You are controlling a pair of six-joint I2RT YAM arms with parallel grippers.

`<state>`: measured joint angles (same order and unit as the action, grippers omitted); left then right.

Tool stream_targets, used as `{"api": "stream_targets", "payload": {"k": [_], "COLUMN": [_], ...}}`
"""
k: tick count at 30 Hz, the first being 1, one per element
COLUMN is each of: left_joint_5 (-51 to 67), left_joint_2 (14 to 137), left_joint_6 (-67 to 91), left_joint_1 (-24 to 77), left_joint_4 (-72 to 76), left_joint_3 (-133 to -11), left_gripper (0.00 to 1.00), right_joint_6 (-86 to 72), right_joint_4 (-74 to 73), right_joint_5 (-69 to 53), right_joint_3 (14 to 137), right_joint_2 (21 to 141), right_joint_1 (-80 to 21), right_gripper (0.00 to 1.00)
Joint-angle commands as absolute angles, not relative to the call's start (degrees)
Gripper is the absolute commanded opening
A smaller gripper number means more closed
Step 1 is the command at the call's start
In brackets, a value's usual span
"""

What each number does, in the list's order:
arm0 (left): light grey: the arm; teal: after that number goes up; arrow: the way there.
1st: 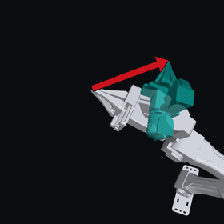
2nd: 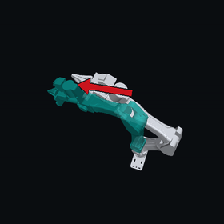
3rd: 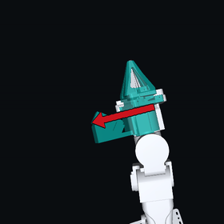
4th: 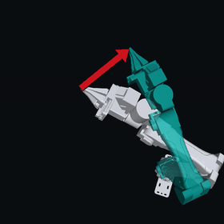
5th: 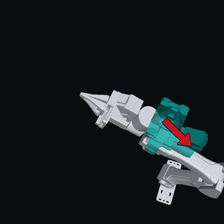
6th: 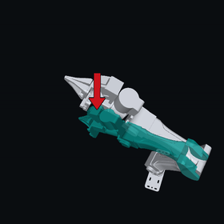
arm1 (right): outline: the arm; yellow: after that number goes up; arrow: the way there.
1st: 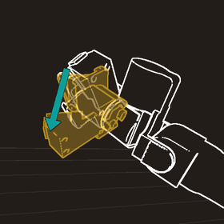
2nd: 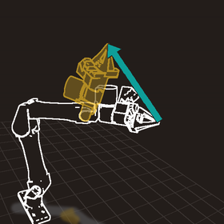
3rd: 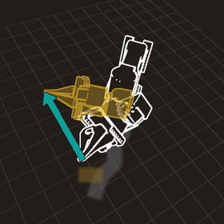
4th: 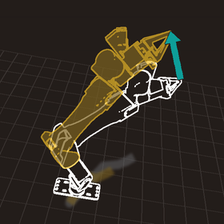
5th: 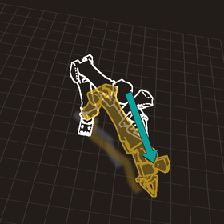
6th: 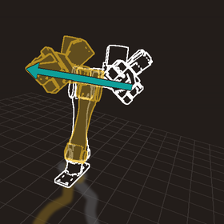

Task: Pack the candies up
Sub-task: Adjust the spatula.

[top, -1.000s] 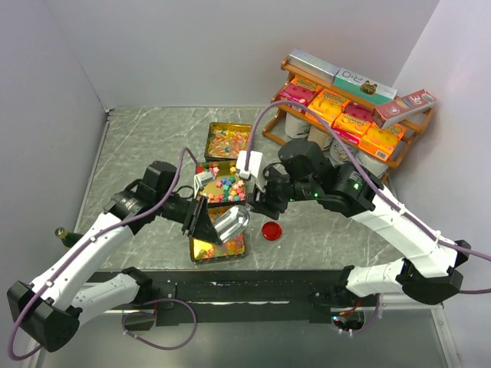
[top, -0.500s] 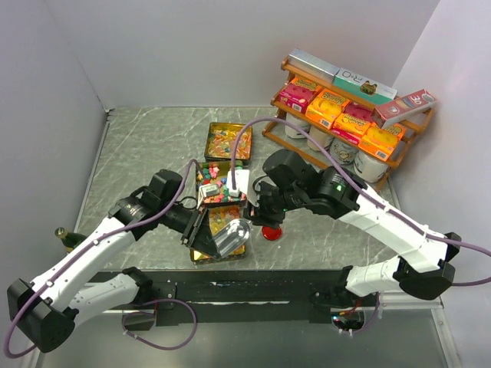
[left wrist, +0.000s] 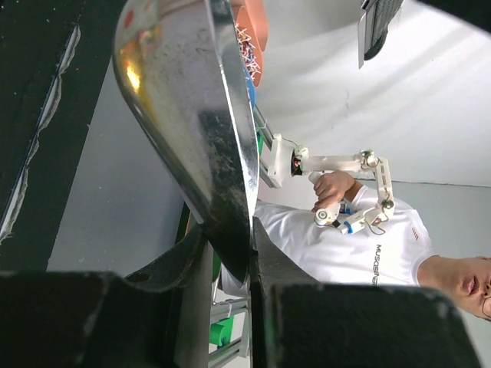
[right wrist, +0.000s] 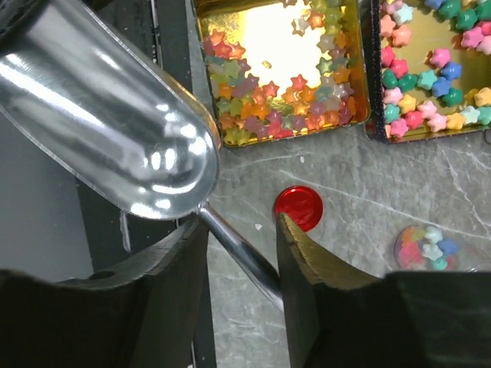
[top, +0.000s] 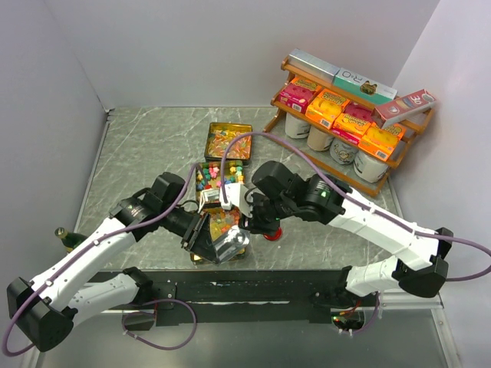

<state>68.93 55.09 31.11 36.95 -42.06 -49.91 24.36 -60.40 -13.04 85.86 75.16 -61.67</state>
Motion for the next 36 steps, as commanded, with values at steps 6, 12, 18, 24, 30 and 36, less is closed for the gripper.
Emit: {"api": "stream_targets", "payload": {"k": [6,12,18,24,30,36], "left_joint_5": [74.1,70.1,59.2,54.3,51.2,43.4], "left_joint_2": [54.1,55.1,57.6,58.8,58.8,58.1], "left_joint_6": [29.4,29.0,27.5,29.9,32.2,32.9], "left_joint_1": [38.0,37.8,33.0,27.3,25.7,22.6], "left_joint_4": [-37.4,-38.8,-43.3,-40.2,-36.9,-38.0], "left_joint_3": [-52.6,-53.6,-56.0,-57.0,-56.3,-56.2], "left_gripper": [0.01,0.01,0.28,0.63,0.79,0.69], "right_joint_6": [22.2,20.6,15.8,9.9,6.9,4.7], "right_joint_4": [-52.7,-52.6,-52.5,-56.2,-56.6,-56.9], "right_joint_5": [-9.4,-10.9,-11.1,-12.3,-12.5,-12.7], "right_joint_3": [80.6,79.3,78.4,82.4,83.4,84.2], "right_joint_2": [73.7,71.7,70.6,73.7,74.1,73.4], "right_joint_1": [-63.3,-63.3,-62.9,-62.4,-62.3,-62.3], "right_gripper": [0.34,0.00,0.00,0.00,0.00,0.00]}}
